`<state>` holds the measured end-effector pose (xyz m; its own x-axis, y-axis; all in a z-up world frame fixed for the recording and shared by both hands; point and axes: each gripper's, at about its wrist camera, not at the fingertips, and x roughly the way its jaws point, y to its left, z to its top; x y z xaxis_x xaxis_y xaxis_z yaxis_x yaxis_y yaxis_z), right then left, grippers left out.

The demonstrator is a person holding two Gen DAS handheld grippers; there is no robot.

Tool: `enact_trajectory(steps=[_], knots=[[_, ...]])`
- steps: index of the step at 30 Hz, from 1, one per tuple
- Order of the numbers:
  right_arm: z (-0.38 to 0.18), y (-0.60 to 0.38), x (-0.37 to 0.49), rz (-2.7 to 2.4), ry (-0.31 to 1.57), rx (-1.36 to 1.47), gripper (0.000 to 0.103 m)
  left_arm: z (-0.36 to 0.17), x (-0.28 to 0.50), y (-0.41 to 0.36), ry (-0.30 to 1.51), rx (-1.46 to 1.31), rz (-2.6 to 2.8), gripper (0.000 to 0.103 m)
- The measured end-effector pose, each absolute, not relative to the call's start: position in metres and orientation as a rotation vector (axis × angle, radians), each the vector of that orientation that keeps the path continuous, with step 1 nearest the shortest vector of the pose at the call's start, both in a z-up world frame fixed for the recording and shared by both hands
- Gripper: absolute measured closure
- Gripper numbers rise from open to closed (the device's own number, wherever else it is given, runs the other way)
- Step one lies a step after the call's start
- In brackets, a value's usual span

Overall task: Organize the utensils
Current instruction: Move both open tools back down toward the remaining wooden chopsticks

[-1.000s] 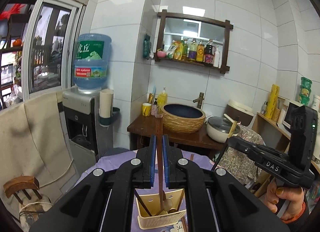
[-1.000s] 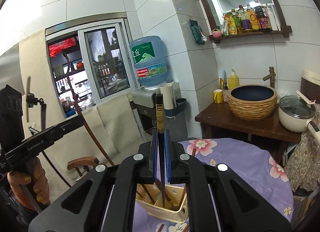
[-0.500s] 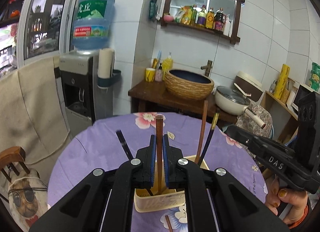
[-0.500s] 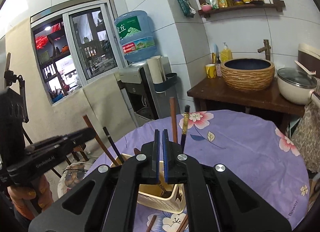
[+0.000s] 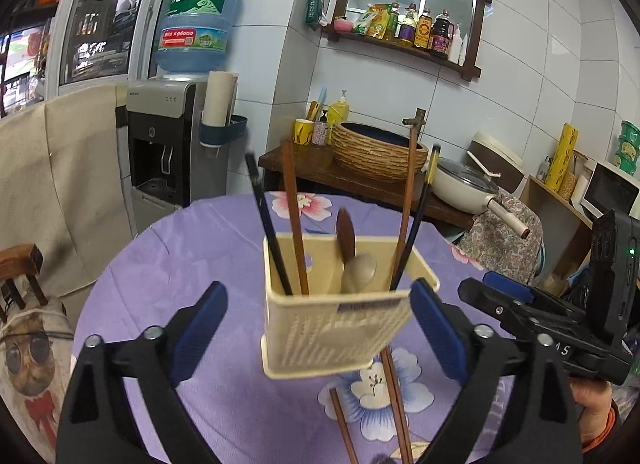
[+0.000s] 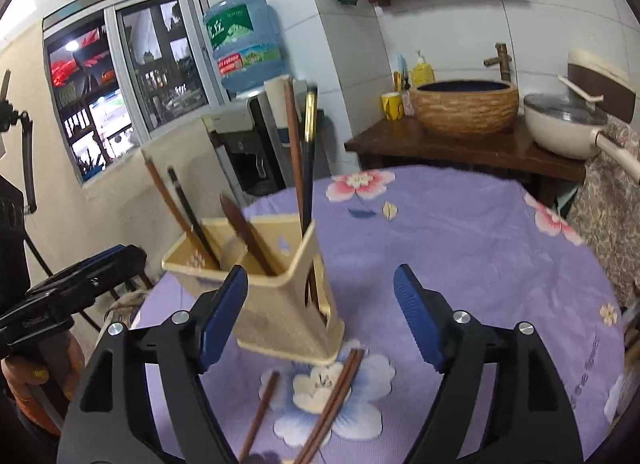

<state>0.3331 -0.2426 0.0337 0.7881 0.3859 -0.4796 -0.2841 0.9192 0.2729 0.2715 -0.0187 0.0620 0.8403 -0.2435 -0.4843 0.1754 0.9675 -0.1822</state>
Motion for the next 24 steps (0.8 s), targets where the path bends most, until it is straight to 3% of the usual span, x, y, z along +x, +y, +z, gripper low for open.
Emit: enact_trajectory(steps=[4, 13, 24], knots=[[0.005, -0.243, 0.317, 0.362, 0.611, 0.177, 0.022, 0.033, 0.255, -0.019, 0.568, -0.145, -0.209, 0.006], [-0.045, -0.25, 0.291, 0.264, 0.733, 0.175, 0.021, -0.009, 0.224, 0.008, 0.682, -0.267, -0.122, 0.006], [-0.07, -0.229, 0.287, 0.241, 0.805, 0.067, 0.023, -0.04, 0.207, -0.003, 0.816, -0.114, -0.113, 0.006]])
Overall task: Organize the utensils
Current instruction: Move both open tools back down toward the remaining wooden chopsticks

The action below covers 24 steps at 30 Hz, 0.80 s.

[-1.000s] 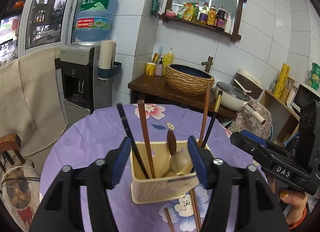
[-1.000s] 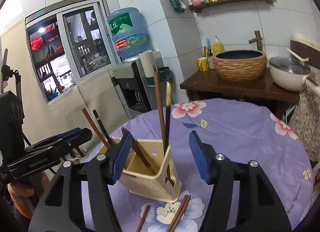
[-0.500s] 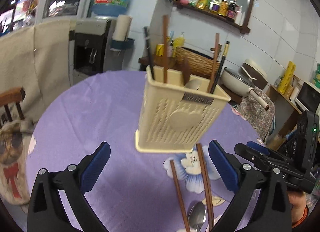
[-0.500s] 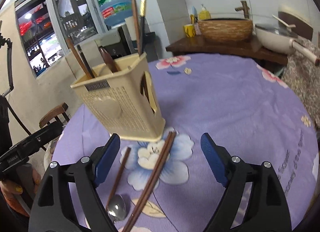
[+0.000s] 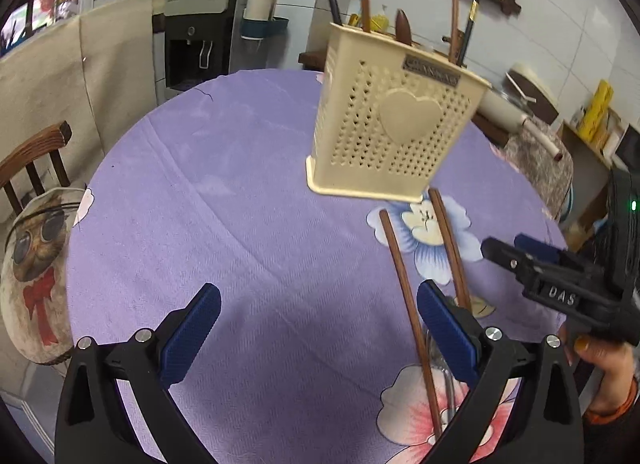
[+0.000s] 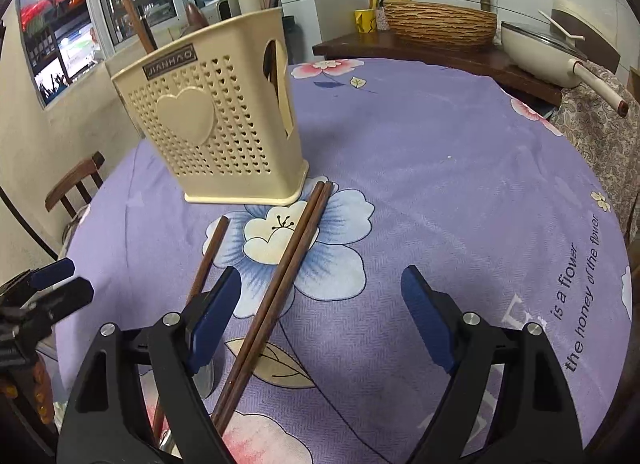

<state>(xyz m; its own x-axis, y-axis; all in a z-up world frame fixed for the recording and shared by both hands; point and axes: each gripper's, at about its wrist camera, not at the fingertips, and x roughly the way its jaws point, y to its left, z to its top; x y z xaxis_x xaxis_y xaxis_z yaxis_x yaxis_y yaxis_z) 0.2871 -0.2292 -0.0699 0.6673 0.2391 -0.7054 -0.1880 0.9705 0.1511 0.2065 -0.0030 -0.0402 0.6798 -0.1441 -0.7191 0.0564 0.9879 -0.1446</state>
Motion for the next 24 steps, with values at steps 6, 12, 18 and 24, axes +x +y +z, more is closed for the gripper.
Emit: enact_trajectory(steps=[6, 12, 18, 24], knots=[[-0.076, -0.221, 0.296, 0.234, 0.843, 0.035, 0.042, -0.046, 0.203, -0.013, 0.814, -0.061, -0.097, 0.006], [-0.089, -0.213, 0.305, 0.212, 0.896, 0.004, 0.052, -0.047, 0.202, -0.023, 0.805, -0.013, -0.089, 0.006], [-0.091, -0.214, 0.311, 0.194, 0.91, -0.014, 0.053, -0.05, 0.204, -0.025, 0.811, -0.003, -0.088, 0.007], [-0.093, -0.209, 0.328, 0.167, 0.909, -0.055, 0.06, -0.052, 0.204, -0.032, 0.808, 0.012, -0.095, 0.007]])
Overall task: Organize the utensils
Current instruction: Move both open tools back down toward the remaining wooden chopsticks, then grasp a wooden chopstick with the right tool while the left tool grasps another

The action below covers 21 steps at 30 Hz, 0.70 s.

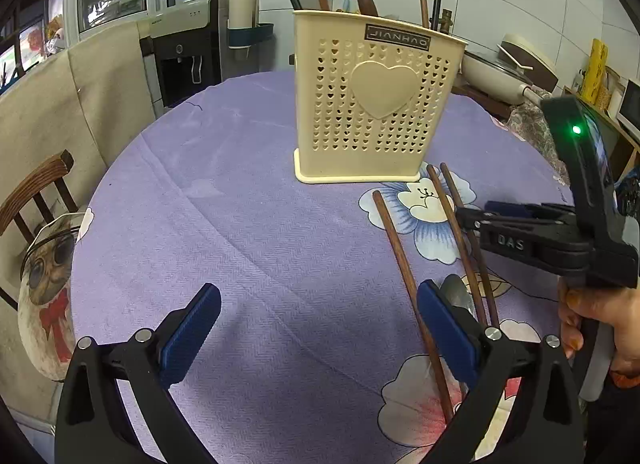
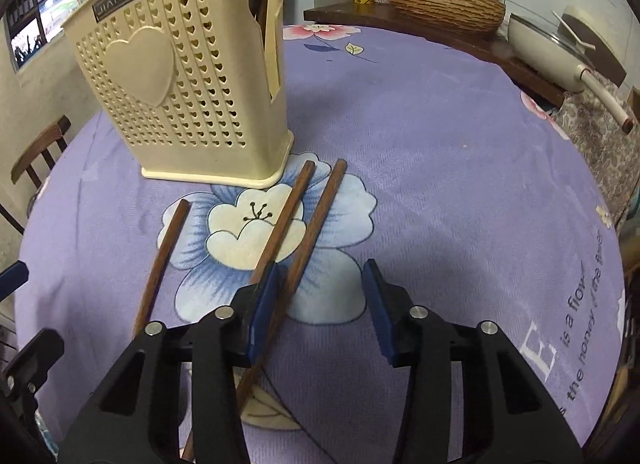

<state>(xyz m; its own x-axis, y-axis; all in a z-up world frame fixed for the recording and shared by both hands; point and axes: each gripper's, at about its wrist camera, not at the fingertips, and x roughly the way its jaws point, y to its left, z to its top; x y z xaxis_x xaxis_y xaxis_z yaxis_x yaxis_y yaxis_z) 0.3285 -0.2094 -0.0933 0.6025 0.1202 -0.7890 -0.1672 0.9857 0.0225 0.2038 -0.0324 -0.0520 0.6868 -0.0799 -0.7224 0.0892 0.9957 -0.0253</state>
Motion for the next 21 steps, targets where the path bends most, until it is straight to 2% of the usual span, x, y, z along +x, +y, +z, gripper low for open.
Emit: enact_trajectory(steps=[9, 14, 21], knots=[[-0.091, -0.206, 0.354, 0.162, 0.902, -0.051, 0.079, -0.05, 0.188, -0.064, 0.813, 0.053, -0.2, 0.01], [-0.091, -0.21, 0.361, 0.17, 0.904, -0.033, 0.088, -0.064, 0.189, -0.08, 0.845, 0.106, -0.209, 0.02], [-0.09, -0.21, 0.367, 0.17, 0.909, -0.03, 0.088, -0.058, 0.22, -0.073, 0.84, 0.068, -0.172, 0.033]])
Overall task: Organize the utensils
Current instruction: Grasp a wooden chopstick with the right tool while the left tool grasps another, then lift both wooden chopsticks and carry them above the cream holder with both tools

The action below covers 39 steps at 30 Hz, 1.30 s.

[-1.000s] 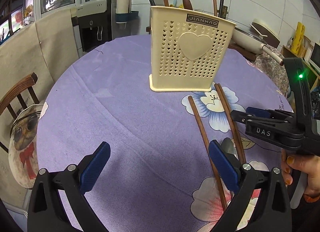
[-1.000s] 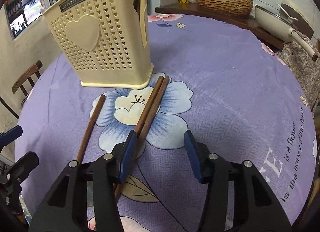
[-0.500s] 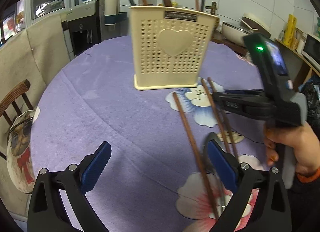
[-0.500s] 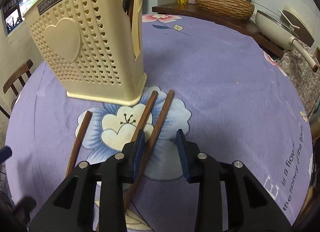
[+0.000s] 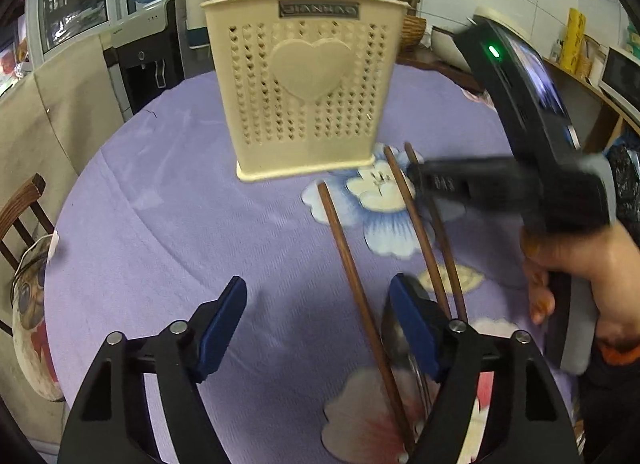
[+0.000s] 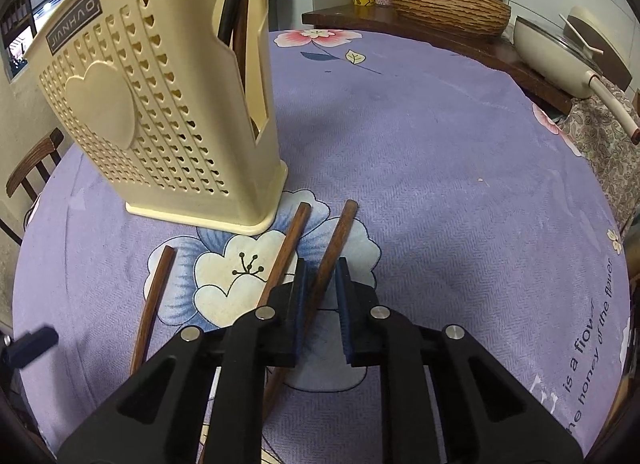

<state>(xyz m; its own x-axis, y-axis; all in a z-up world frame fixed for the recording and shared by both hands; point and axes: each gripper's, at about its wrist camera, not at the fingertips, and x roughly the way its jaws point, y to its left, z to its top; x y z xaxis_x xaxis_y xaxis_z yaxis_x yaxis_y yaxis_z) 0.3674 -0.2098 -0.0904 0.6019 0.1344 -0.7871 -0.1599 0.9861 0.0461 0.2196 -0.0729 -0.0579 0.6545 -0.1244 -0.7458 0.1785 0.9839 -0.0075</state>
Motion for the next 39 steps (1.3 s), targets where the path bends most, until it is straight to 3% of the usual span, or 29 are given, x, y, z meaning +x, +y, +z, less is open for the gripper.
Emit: enact_trajectory(steps=[4, 12, 14, 17, 39], knots=[[-0.091, -0.208, 0.366, 0.169, 0.911, -0.036, 0.088, -0.06, 0.252, -0.08, 0.884, 0.087, -0.175, 0.049], [-0.091, -0.206, 0.366, 0.171, 0.912, -0.015, 0.089, -0.077, 0.288, -0.101, 0.942, 0.14, -0.186, 0.064], [-0.091, -0.207, 0.368, 0.169, 0.909, -0.001, 0.09, -0.076, 0.291, -0.104, 0.947, 0.147, -0.189, 0.08], [-0.091, -0.209, 0.37, 0.17, 0.906, 0.019, 0.092, -0.074, 0.294, -0.113, 0.956, 0.17, -0.206, 0.093], [-0.087, -0.246, 0.365, 0.281, 0.903, 0.262, 0.095, -0.057, 0.283, -0.075, 0.902, 0.029, -0.234, 0.095]])
